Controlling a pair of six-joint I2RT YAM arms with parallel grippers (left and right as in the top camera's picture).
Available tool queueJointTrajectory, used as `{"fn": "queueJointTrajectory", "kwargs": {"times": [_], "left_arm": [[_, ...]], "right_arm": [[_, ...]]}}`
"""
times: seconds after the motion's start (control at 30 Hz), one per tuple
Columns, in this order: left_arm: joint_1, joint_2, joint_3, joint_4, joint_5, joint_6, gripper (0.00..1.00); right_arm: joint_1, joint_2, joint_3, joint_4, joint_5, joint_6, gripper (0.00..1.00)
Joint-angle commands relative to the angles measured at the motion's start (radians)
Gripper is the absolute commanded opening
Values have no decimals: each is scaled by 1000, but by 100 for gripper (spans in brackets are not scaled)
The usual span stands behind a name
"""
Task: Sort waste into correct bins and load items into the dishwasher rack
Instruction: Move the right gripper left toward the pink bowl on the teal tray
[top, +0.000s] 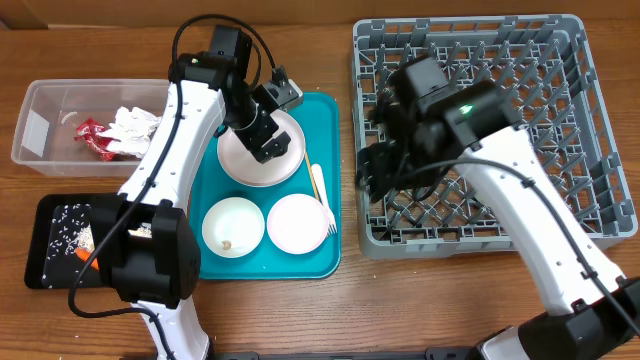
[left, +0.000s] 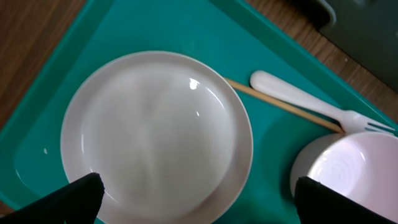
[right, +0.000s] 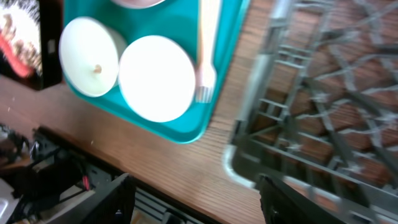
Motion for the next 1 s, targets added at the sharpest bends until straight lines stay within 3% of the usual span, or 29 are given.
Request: {"fn": "queueJointTrajectory", "kwargs": {"times": [0.0, 0.17, 0.23, 0.33, 0.53, 0.8, 0.97], "left_arm": [[2, 0, 10, 25, 2, 16, 100], [2, 0, 10, 69, -14, 13, 100], [3, 0, 10, 110, -64, -41, 100], [4, -1, 12, 182, -304, -218, 100], [25, -9, 57, 241, -706, -392, 100], [182, -110, 179, 241, -712, -566, 100], [348, -193, 184, 219, -563, -628, 100]], "right_arm": [[53, -23, -28, 29, -5, 45, 68], [125, -22, -101, 106, -6, 85, 68], [149, -22, -130, 137, -6, 103, 68], [182, -22, -170, 172, -6, 106, 68], [229, -22, -232, 217, -6, 110, 68], [243, -22, -313, 306, -6, 135, 68], [245, -22, -340, 372, -5, 136, 68]]}}
